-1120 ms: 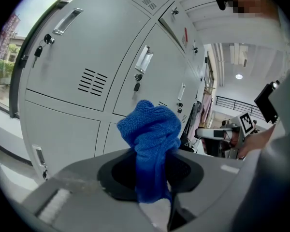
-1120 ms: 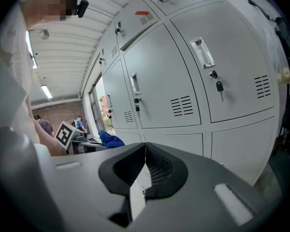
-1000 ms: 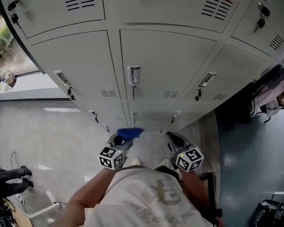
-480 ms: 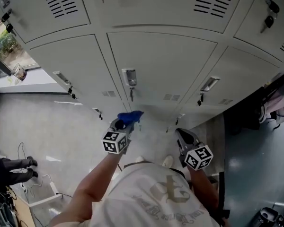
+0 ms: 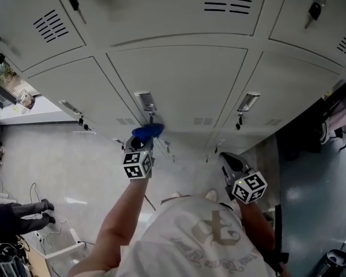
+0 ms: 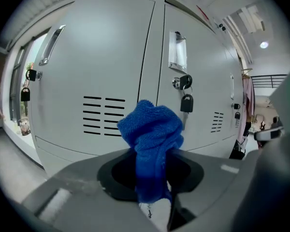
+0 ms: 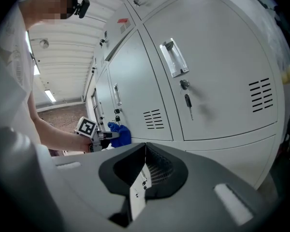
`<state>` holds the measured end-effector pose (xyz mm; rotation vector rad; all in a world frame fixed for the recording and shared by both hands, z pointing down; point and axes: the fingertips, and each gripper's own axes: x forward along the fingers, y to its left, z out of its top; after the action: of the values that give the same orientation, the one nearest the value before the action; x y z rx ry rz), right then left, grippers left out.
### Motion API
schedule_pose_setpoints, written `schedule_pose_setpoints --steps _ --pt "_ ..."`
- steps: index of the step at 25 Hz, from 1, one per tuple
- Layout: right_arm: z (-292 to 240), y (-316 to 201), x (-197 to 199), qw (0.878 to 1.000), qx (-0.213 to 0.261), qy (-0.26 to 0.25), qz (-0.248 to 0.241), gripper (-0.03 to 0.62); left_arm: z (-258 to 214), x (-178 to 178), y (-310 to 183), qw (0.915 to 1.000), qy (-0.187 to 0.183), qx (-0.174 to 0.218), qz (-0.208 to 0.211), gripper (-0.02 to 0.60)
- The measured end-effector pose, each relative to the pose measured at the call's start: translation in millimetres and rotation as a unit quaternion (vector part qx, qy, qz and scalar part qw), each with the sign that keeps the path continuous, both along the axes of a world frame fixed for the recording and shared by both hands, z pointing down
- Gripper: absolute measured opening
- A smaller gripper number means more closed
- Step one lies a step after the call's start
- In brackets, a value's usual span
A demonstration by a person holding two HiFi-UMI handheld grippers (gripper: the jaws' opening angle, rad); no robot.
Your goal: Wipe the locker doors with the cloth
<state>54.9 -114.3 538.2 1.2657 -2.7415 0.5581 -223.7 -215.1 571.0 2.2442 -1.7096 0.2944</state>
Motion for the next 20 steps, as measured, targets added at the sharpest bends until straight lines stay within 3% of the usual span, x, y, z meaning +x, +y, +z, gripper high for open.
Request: schedule_pose_setpoints --steps 8,20 --pt "0 -4 12 1.000 0.004 -0.008 0.012 0.009 -1 16 -12 1.0000 0.006 0.000 -0.002 0.133" --pt "-9 -15 21 0.999 0.004 -0.035 0.016 0.008 5 114 -10 0.9944 0.033 -0.023 0.098 0.130"
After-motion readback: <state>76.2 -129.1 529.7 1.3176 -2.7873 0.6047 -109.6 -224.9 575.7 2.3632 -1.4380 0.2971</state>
